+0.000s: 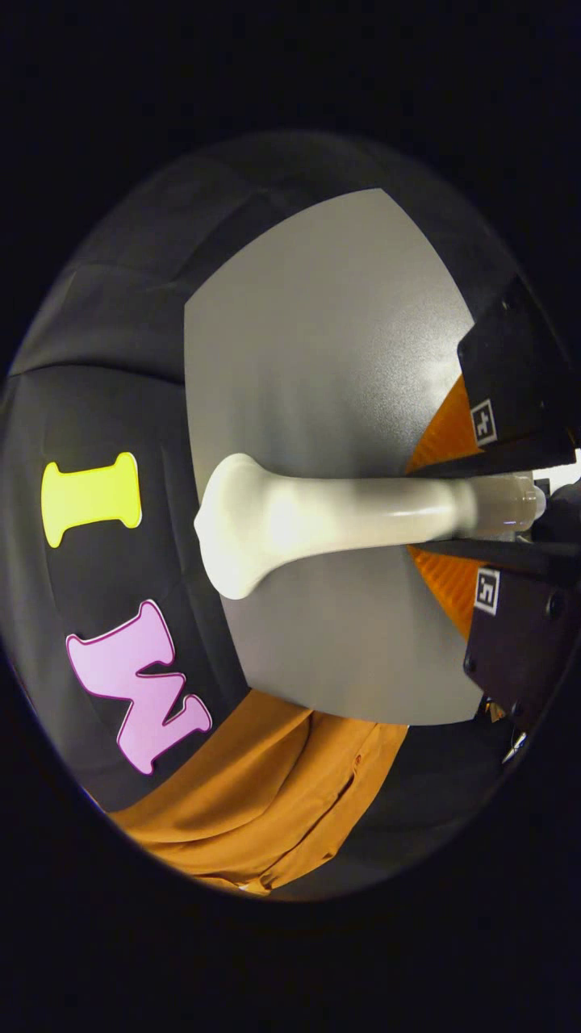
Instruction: Iron the clothes twice with a garment steamer, once on the left side and once on the right side.
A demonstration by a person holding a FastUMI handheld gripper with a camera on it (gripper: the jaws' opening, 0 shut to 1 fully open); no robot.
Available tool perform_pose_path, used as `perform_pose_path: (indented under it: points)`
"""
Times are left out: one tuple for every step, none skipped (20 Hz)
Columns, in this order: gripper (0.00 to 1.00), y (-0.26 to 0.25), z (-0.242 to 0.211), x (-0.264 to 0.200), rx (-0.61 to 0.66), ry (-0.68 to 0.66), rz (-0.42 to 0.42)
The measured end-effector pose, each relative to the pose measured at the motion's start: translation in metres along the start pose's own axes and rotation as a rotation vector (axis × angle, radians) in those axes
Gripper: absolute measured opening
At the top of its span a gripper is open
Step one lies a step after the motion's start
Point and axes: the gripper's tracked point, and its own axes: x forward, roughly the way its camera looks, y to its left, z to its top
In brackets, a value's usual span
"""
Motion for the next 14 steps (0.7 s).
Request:
perform_pose_path:
  points:
    - [0.38,-0.003,0.002,0.005,-0.022,-0.001,0.002]
    - [0.37,0.000,-0.004,0.005,-0.064,-0.018,0.020]
    - [0.31,0.006,0.002,0.000,-0.108,-0.043,0.053]
    - [0.25,0.014,0.008,-0.004,-0.122,-0.063,0.076]
    - [0.26,0.011,0.007,-0.003,-0.126,-0.078,0.076]
    - [0.25,0.008,0.009,-0.005,-0.122,-0.097,0.066]
    - [0.25,0.007,0.010,-0.007,-0.110,-0.113,0.061]
    - [0.25,0.006,0.012,-0.011,-0.090,-0.132,0.060]
    - [0.25,0.004,0.013,-0.017,-0.072,-0.151,0.057]
    - [0.25,0.002,0.014,-0.024,-0.064,-0.167,0.053]
    - [0.25,0.001,0.014,-0.029,-0.061,-0.178,0.050]
    - [0.25,0.002,0.016,-0.036,-0.061,-0.193,0.051]
    - [0.25,0.003,0.019,-0.043,-0.055,-0.211,0.052]
    - [0.25,0.004,0.023,-0.050,-0.048,-0.229,0.053]
